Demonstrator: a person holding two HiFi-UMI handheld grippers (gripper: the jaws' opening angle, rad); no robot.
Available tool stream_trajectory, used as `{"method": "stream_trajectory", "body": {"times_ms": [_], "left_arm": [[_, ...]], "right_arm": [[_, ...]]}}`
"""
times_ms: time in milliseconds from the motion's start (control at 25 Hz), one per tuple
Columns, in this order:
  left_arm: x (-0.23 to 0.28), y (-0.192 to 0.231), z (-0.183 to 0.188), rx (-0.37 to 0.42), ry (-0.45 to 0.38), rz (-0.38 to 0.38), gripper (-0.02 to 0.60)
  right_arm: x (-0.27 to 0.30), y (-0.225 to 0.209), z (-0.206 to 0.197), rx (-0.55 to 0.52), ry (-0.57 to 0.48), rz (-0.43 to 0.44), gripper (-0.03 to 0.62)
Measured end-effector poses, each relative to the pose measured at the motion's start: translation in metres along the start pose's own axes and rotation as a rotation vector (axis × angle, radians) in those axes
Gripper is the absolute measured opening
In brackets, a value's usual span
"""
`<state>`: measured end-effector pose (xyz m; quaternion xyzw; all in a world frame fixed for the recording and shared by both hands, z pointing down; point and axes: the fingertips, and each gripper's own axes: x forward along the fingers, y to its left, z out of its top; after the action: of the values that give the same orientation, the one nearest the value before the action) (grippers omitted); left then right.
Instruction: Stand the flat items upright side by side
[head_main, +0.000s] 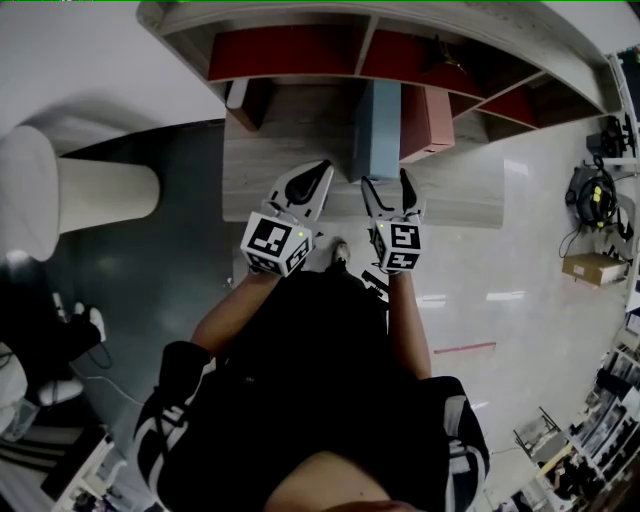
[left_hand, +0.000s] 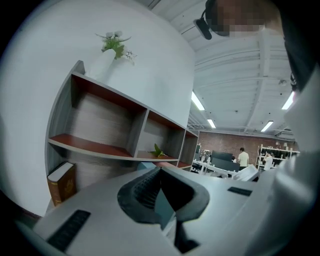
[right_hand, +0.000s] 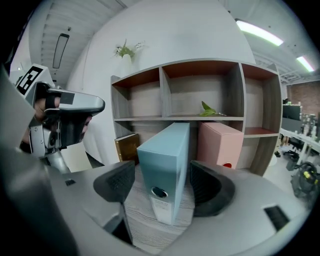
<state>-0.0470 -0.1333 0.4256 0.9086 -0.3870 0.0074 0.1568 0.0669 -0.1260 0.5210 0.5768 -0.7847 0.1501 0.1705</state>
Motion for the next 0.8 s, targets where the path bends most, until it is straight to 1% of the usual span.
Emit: {"method": "stream_trajectory", "body": {"times_ms": [120, 280, 320, 360, 560, 800], "left_arm": [[0.0, 0.008, 0.0, -0.001, 0.005, -0.014, 0.021], [0.0, 0.017, 0.002, -0.01, 0.004, -0.024, 0.022], [-0.001, 0.018, 0.002, -0.015, 0.002, -0.028, 0.021], [-0.001, 0.019, 0.003, -0.018, 0.002, -0.031, 0.021], [0.0, 0.028, 0.006, -0.023, 0.0, -0.042, 0.021], [-0.001, 0.035, 0.008, -0.027, -0.004, -0.04, 0.021]], "right_arm": [[0.004, 0.007, 0.004, -0.005, -0.003, -0.036, 0.347], [0.015, 0.003, 0.004, -0.033, 0.035, -0.132, 0.344], [0.015, 0.0, 0.004, -0.027, 0.037, -0.15, 0.318], [0.015, -0.001, 0.005, -0.019, 0.036, -0.162, 0.31], [0.023, -0.003, 0.012, -0.004, 0.017, -0.183, 0.304], [0.039, -0.01, 0.027, -0.007, -0.001, -0.18, 0.302]]}}
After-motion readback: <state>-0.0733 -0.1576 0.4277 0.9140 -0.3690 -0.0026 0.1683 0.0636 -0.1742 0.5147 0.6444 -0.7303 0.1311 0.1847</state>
